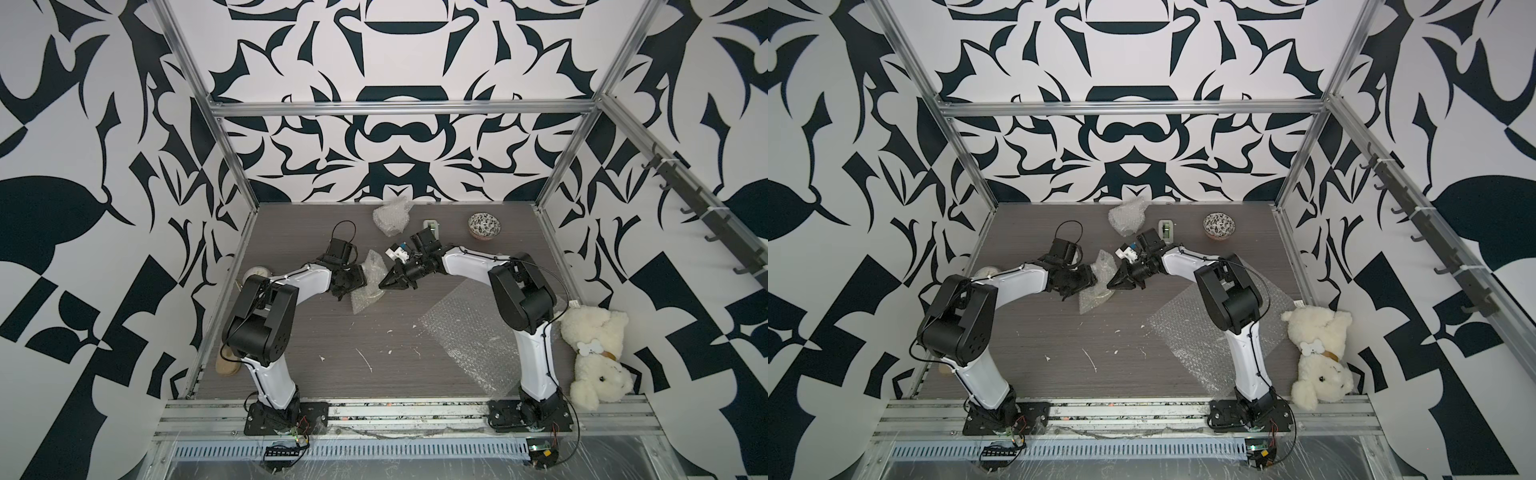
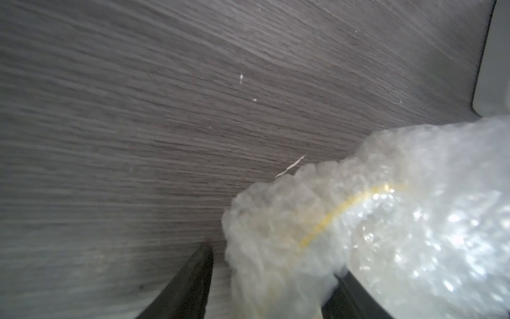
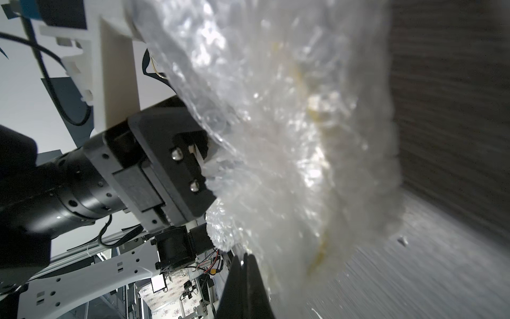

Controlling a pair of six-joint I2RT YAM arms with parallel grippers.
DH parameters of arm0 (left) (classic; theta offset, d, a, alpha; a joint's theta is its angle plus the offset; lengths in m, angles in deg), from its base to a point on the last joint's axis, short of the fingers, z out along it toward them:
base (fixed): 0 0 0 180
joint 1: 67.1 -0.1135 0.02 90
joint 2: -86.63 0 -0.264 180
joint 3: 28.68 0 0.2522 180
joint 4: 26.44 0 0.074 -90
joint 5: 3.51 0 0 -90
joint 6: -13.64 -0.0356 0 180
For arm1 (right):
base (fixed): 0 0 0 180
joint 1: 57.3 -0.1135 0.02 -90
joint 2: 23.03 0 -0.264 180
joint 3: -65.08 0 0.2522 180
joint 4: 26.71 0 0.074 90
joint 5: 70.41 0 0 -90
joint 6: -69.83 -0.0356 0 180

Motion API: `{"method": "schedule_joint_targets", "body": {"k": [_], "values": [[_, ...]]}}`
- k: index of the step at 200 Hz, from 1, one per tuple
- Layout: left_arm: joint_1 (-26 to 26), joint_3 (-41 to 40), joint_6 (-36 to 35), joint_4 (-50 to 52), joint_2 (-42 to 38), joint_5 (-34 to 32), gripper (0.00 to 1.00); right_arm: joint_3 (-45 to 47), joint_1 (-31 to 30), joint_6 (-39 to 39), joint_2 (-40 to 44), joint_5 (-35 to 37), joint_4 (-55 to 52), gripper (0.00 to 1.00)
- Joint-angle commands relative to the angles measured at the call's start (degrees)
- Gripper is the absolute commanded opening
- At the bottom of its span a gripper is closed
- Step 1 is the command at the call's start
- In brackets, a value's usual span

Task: Wrap bowls in bubble wrap
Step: Stick the tape on the bubble wrap.

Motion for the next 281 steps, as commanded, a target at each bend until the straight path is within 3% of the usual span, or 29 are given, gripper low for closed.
{"method": "schedule_joint_targets", "body": {"k": [1,92,190,211,252,281], "values": [[0.7,0.2,0.0,2.8,-0.4,-0.9,0.62,-2.1,-1.1,-0.4,3.8,-0.7,-0.5,0.00],[0.9,0.3,0.0,3.9,-1.9,-2.0,0.62,-0.6,-0.7,-1.1,2.0,1.6,-0.2,0.00],[1.7,4.2,0.3,8.8,-10.9,-4.1,0.59,0.8,-0.4,-0.8,1.3,1.4,-0.5,0.00],[3.4,4.4,1.1,8.8,-12.7,-2.4,0.49,0.7,-0.4,-0.8,1.2,1.6,-0.4,0.00],[4.8,2.6,5.8,6.3,-14.7,4.4,0.18,0.8,-0.5,-0.9,1.0,1.7,-0.4,0.00],[5.2,1.3,8.0,4.6,-14.3,7.3,0.09,1.1,-0.5,-0.8,1.2,1.8,-0.3,0.00]]}}
